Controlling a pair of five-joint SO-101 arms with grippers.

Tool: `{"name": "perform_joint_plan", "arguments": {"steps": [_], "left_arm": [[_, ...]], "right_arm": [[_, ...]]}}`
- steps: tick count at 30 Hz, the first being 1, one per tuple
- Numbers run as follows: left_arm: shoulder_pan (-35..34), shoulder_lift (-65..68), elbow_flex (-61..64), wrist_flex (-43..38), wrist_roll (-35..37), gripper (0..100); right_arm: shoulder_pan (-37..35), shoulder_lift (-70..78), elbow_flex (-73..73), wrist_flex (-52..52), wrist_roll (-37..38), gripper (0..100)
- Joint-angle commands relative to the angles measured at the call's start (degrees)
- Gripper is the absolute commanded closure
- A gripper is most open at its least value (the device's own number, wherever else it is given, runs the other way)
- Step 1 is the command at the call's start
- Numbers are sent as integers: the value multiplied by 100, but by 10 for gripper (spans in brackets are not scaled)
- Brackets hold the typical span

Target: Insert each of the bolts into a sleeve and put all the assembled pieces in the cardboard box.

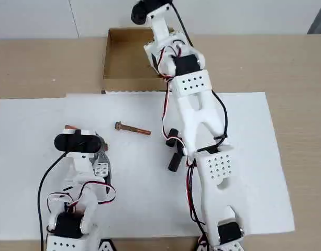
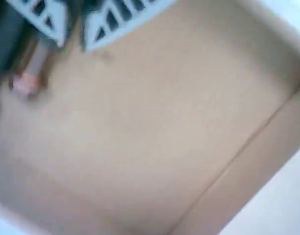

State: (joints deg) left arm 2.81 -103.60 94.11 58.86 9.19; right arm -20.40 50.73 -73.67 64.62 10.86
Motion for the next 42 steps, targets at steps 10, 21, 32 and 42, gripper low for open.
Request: {"name": "perform_joint_plan", "arguments": {"steps": [10, 21, 32, 42], "left_arm": [[26, -62, -13, -35, -18, 994], [26, -62, -13, -35, -18, 994], [26, -62, -13, -35, -18, 994], [26, -62, -13, -26, -26, 994]], "right_arm": [[40, -163, -2259, 3160, -35, 995], [-101, -1692, -510, 3222, -369, 995], [-101, -4251, 3833, 3169, -1108, 995], [-101, -5138, 6251, 3152, -1670, 995]]}}
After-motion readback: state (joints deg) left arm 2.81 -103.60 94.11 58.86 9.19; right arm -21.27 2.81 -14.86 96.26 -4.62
